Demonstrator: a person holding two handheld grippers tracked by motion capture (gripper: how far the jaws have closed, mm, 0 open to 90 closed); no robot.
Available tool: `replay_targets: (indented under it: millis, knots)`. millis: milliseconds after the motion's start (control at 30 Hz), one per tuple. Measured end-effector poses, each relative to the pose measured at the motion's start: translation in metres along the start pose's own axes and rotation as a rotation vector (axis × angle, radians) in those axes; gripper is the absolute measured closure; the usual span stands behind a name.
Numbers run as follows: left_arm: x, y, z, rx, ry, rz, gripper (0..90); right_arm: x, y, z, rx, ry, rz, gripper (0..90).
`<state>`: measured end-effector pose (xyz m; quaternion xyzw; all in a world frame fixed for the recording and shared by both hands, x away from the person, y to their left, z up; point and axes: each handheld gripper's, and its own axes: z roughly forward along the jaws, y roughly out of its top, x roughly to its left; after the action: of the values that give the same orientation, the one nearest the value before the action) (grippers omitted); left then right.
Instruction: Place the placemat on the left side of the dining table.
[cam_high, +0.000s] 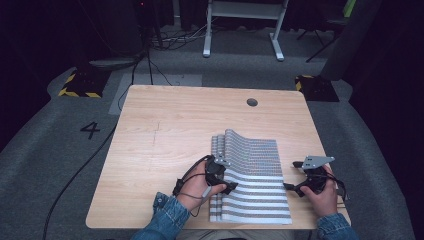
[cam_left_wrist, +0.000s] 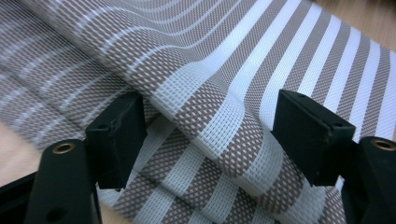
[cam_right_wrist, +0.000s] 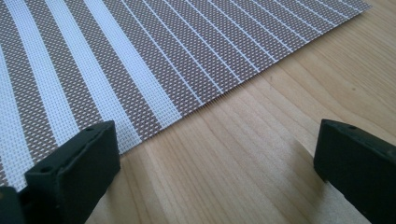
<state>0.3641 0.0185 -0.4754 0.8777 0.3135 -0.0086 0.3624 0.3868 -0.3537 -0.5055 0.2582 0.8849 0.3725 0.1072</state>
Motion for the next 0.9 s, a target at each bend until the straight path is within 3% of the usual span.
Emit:
replay_targets:
  millis: [100, 167, 233, 267, 367, 400, 500, 600, 633, 667, 733, 767, 867, 900]
  knots:
    - [0.003, 0.0, 0.013, 0.0, -0.067, -0.036, 29.8, 0.0, 0.0, 0.0, 0.0, 0.0, 0.001, 0.5]
    - [0.0, 0.002, 0.016, 0.0, -0.048, -0.033, 36.4, 0.0, 0.0, 0.0, 0.0, 0.0, 0.0, 0.5]
    - [0.0, 0.003, 0.015, 0.004, -0.038, -0.015, 52.4, 0.0, 0.0, 0.0, 0.003, 0.0, -0.001, 0.5]
    - [-0.001, 0.004, 0.016, 0.024, -0.033, 0.004, 65.3, 0.0, 0.0, 0.0, 0.0, 0.0, 0.0, 0.5]
    - [-0.006, 0.005, 0.013, -0.001, -0.039, 0.019, 85.7, 0.0, 0.0, 0.0, 0.0, 0.0, -0.001, 0.5]
    - [-0.006, 0.005, 0.013, -0.001, -0.039, 0.019, 87.4, 0.0, 0.0, 0.0, 0.0, 0.0, -0.001, 0.5]
    - [-0.015, 0.007, -0.003, -0.087, -0.029, 0.06, 88.5, 0.0, 0.0, 0.0, 0.003, 0.0, -0.003, 0.5]
    - [-0.019, 0.01, -0.027, -0.124, -0.015, 0.097, 88.6, 0.0, 0.0, 0.0, 0.001, 0.0, -0.001, 0.5]
    - [-0.019, 0.01, -0.027, -0.124, -0.015, 0.097, 88.6, 0.0, 0.0, 0.0, 0.001, 0.0, -0.001, 0.5]
    - [-0.022, 0.011, -0.045, -0.152, -0.012, 0.107, 88.6, 0.0, 0.0, 0.0, 0.002, -0.002, -0.004, 0.5]
    - [-0.023, 0.012, -0.053, -0.154, -0.009, 0.115, 88.6, 0.0, 0.0, 0.0, -0.001, -0.002, -0.003, 0.5]
    - [-0.026, 0.011, -0.074, -0.168, 0.018, 0.13, 88.6, 0.0, 0.0, 0.0, 0.001, -0.003, -0.004, 0.5]
    - [-0.026, 0.006, -0.1, -0.183, 0.044, 0.118, 88.7, 0.0, 0.0, 0.0, 0.003, -0.002, -0.005, 0.5]
    - [-0.026, 0.006, -0.1, -0.183, 0.044, 0.118, 88.6, 0.0, 0.0, 0.0, 0.001, -0.003, -0.004, 0.4]
